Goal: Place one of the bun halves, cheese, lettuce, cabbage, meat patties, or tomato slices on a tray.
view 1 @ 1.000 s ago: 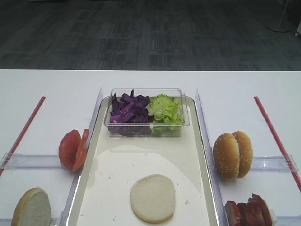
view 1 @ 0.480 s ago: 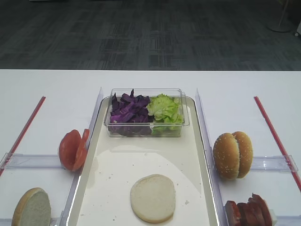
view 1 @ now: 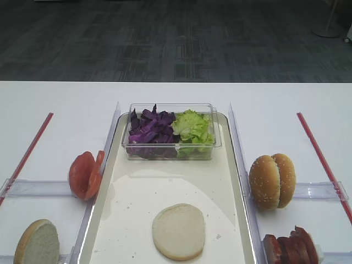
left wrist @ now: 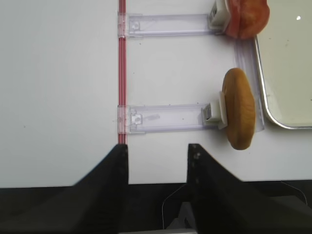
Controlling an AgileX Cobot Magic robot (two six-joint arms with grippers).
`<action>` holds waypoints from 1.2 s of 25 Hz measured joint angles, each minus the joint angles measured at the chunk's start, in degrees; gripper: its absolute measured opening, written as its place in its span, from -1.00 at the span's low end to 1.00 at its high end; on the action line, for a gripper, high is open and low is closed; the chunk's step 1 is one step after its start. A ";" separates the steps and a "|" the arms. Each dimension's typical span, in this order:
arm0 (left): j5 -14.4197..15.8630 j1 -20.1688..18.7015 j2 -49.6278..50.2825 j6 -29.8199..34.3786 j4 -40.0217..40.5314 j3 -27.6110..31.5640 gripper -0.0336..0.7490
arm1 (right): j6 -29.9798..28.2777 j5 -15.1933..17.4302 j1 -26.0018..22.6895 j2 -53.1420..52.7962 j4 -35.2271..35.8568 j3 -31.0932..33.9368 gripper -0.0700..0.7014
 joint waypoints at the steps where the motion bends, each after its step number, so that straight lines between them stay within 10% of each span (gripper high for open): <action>1: 0.00 0.00 -0.63 0.10 0.10 0.47 -0.21 | 0.00 0.00 0.00 0.00 0.00 0.00 0.57; 30: -4.74 0.00 -10.30 2.47 0.18 3.07 -0.21 | 0.00 0.00 0.00 0.00 0.00 0.00 0.57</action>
